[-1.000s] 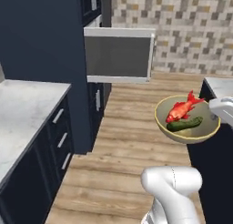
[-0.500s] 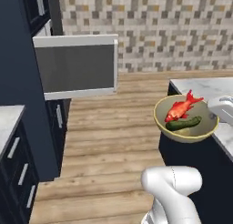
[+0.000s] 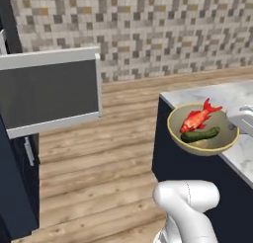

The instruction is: Place the bowl containing the squash and fish in the microwave. Close the microwave door and press the start button to microwave the meal.

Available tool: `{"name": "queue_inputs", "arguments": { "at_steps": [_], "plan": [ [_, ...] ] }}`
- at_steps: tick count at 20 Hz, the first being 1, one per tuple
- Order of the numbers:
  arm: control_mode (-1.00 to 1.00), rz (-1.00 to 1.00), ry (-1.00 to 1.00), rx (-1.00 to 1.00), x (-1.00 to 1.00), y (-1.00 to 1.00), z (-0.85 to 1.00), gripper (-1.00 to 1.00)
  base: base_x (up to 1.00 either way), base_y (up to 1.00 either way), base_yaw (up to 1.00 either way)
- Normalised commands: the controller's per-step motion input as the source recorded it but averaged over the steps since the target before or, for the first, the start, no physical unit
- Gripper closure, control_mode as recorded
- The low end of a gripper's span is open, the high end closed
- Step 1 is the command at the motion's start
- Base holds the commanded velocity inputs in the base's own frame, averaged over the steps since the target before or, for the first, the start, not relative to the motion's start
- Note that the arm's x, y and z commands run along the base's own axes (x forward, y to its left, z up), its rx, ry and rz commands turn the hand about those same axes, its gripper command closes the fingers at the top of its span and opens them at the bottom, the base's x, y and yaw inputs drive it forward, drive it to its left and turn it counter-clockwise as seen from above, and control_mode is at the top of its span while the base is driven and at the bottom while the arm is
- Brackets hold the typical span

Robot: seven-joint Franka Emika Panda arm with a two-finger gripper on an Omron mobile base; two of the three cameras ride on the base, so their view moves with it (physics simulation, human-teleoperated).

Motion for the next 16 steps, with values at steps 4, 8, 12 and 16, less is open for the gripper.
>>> {"name": "queue_inputs", "arguments": {
  "at_steps": [4, 8, 12, 16],
  "plan": [
    [1.00, 0.00, 0.00, 0.00, 0.00, 0.00, 0.00, 1.00, 0.72, 0.27, -0.29],
    [1.00, 0.00, 0.00, 0.00, 0.00, 0.00, 0.00, 1.00, 0.65, 0.27, -0.20],
    [1.00, 0.00, 0.00, 0.00, 0.00, 0.00, 0.00, 1.00, 0.64, 0.31, -0.07],
    [1.00, 0.00, 0.00, 0.00, 0.00, 0.00, 0.00, 1.00, 0.71, 0.16, -0.02]
  ]
}}
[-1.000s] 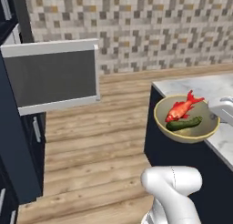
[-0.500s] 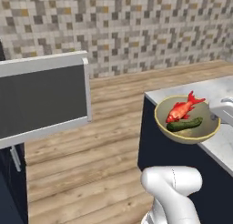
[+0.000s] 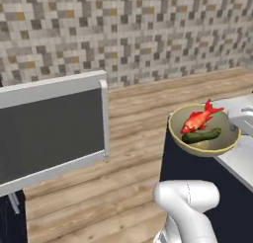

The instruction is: Place the bowl containing the squash and fish in the microwave. Close the microwave door and press the start button to microwave the meal.

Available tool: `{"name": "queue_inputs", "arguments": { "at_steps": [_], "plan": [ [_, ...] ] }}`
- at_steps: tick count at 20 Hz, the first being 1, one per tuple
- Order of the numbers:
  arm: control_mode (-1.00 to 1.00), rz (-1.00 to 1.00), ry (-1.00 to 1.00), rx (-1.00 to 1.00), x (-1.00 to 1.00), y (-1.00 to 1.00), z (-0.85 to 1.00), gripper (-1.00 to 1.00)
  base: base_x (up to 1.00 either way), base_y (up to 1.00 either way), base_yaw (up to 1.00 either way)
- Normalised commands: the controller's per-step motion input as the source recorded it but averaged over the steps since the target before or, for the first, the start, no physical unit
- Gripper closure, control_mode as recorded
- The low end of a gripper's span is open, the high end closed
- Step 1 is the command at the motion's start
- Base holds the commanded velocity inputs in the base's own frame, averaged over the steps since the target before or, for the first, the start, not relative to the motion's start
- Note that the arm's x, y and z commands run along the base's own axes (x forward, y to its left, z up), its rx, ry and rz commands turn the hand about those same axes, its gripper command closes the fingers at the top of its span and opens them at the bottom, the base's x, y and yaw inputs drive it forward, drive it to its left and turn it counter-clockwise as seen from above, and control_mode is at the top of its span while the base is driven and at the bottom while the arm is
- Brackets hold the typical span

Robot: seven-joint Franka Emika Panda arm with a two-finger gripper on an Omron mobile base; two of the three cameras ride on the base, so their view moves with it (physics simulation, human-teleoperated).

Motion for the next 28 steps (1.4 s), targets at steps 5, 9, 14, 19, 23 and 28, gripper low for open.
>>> {"name": "queue_inputs", "arguments": {
  "at_steps": [5, 9, 14, 19, 23, 28],
  "plan": [
    [1.00, 0.00, 0.00, 0.00, 0.00, 0.00, 0.00, 1.00, 0.73, 0.05, -0.01],
    [1.00, 0.00, 0.00, 0.00, 0.00, 0.00, 0.00, 1.00, 0.74, 0.00, 0.00],
    [1.00, 0.00, 0.00, 0.00, 0.00, 0.00, 0.00, 1.00, 0.60, -0.01, 0.00],
    [1.00, 0.00, 0.00, 0.00, 0.00, 0.00, 0.00, 1.00, 0.57, 0.00, 0.01],
    [1.00, 0.00, 0.00, 0.00, 0.00, 0.00, 0.00, 1.00, 0.31, -0.12, 0.19],
    [1.00, 0.00, 0.00, 0.00, 0.00, 0.00, 0.00, 1.00, 0.15, -0.46, 0.31]
  ]
}}
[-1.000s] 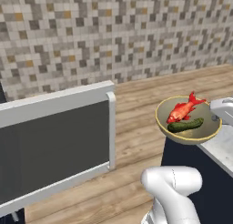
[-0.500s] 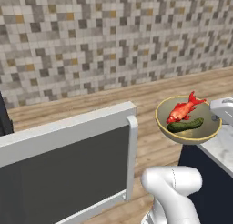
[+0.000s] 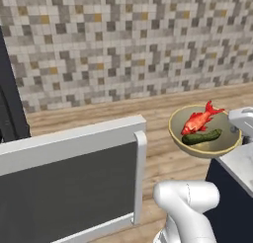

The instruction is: Place the bowl containing the squash and fish in the microwave. Close the microwave door and press the start button to microwave the meal.

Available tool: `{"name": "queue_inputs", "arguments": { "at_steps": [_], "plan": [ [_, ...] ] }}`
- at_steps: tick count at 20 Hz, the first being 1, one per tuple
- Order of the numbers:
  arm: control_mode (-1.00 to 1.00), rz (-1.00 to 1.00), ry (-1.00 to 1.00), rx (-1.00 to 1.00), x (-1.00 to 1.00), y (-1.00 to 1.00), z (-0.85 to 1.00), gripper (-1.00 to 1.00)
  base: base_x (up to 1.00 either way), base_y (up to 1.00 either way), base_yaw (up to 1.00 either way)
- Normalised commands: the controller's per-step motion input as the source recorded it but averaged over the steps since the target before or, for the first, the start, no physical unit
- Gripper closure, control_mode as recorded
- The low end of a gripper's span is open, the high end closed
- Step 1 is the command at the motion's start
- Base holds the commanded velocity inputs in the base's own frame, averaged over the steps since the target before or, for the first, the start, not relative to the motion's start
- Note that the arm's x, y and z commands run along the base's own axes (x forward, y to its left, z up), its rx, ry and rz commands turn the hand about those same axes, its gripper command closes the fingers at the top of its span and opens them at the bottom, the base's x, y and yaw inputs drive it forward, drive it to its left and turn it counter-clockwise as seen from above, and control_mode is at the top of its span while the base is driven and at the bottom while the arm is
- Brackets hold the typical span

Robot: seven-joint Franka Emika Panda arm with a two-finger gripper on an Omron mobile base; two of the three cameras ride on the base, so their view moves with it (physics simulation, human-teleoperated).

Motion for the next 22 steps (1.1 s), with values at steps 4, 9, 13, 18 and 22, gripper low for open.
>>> {"name": "queue_inputs", "arguments": {
  "at_steps": [4, 9, 13, 18, 22],
  "plan": [
    [1.00, 0.00, 0.00, 0.00, 0.00, 0.00, 0.00, 1.00, 0.31, -0.76, 0.24],
    [1.00, 0.00, 0.00, 0.00, 0.00, 0.00, 0.00, 1.00, 0.67, -0.29, 0.11],
    [1.00, 0.00, 0.00, 0.00, 0.00, 0.00, 0.00, 1.00, 0.82, 0.00, 0.14],
    [1.00, 0.00, 0.00, 0.00, 0.00, 0.00, 0.00, 1.00, 0.80, -0.01, 0.27],
    [1.00, 0.00, 0.00, 0.00, 0.00, 0.00, 0.00, 1.00, 0.46, -0.21, 0.57]
  ]
}}
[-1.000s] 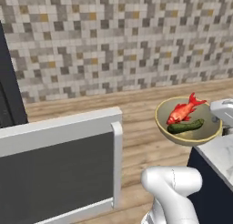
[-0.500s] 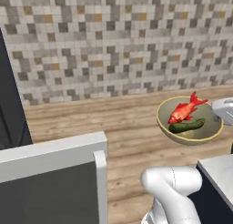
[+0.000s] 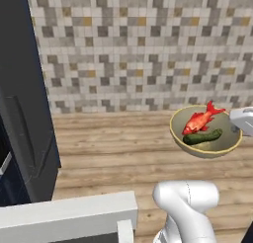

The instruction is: Place the bowl containing the squash and fish in the microwave. Close the microwave door and press the start button to microwave the meal.

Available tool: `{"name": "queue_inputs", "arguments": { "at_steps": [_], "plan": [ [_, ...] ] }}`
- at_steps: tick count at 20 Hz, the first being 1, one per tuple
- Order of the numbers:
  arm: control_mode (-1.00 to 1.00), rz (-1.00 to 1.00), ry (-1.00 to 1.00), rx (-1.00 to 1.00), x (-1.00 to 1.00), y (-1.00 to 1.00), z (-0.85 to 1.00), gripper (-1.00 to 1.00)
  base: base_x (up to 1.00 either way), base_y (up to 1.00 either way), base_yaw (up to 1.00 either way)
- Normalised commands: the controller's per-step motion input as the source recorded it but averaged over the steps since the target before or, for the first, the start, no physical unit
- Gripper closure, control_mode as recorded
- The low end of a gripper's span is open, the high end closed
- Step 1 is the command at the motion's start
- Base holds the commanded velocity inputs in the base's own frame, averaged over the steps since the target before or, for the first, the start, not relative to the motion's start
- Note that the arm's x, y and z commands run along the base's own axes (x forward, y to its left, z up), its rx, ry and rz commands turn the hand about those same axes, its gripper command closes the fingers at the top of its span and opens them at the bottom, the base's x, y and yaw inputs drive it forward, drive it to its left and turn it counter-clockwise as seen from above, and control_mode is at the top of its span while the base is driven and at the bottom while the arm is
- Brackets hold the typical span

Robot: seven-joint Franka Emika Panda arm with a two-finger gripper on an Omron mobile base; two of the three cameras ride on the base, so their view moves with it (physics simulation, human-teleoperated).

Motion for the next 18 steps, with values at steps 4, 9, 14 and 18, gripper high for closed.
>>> {"name": "queue_inputs", "arguments": {
  "at_steps": [4, 9, 14, 18],
  "plan": [
    [1.00, 0.00, 0.00, 0.00, 0.00, 0.00, 0.00, 1.00, 0.24, -0.42, 0.69],
    [1.00, 0.00, 0.00, 0.00, 0.00, 0.00, 0.00, 1.00, 0.39, -0.56, 0.65],
    [1.00, 0.00, 0.00, 0.00, 0.00, 0.00, 0.00, 1.00, 0.53, -0.49, 0.67],
    [1.00, 0.00, 0.00, 0.00, 0.00, 0.00, 0.00, 1.00, 0.83, -0.56, 0.57]
  ]
}}
